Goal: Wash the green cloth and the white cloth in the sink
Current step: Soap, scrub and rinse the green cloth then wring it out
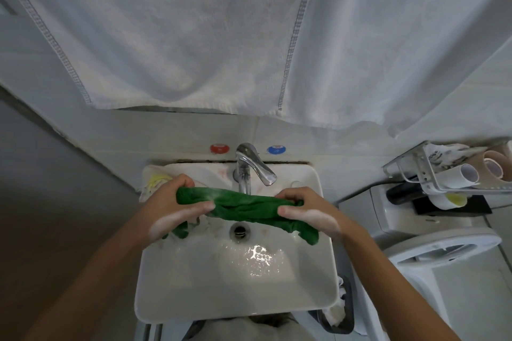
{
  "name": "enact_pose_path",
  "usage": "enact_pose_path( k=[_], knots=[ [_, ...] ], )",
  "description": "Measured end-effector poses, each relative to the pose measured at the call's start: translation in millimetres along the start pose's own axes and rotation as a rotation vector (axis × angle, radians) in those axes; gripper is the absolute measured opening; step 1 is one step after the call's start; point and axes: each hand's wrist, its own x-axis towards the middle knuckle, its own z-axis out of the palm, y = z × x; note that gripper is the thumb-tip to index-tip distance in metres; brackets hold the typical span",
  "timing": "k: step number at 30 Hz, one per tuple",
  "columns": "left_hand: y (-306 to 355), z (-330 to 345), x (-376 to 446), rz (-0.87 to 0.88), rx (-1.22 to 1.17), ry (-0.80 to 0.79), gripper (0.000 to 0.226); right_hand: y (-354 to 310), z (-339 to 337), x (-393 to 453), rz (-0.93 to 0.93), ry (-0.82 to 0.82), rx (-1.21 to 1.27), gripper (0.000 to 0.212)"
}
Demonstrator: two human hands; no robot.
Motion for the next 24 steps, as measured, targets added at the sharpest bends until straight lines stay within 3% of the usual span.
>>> enact_pose_path(
  k=[3,6,7,10,12,16,19,21,24],
  knots=[
    [-1,8,1,0.048,0.074,0.081,0.058,3,6,4,0.057,0.029,-0.004,0.024],
    [3,18,-1,0.116,0.097,0.103,0.027,5,18,8,0.034,0.082,0.105,0.019],
    [6,21,-2,0.13,0.079,0.114,0.025,6,22,9,0.011,0.105,0.176,0.021],
    [12,29,-5,0.143,-0.032,0.13,0.037,1,37,12,-0.045,0.226,0.307,0.017],
    [16,39,-7,0.138,-0.112,0.146,0.043,-3,47,15,-0.095,0.284,0.292,0.027],
    [19,63,-6,0.136,-0.362,0.127,0.029,-21,66,17,-0.191,0.318,0.333,0.018],
    [24,88,-8,0.083,-0.49,0.312,0.005,-33,73,31,-0.155,0.483,0.431,0.03],
    [31,96,-3,0.09,-0.508,0.473,0.017,-37,81,36,-0.14,0.555,0.424,0.04],
    [39,85,16,0.107,-0.505,0.677,0.032,-37,100,24,-0.151,0.48,0.338,0.027]
  ],
)
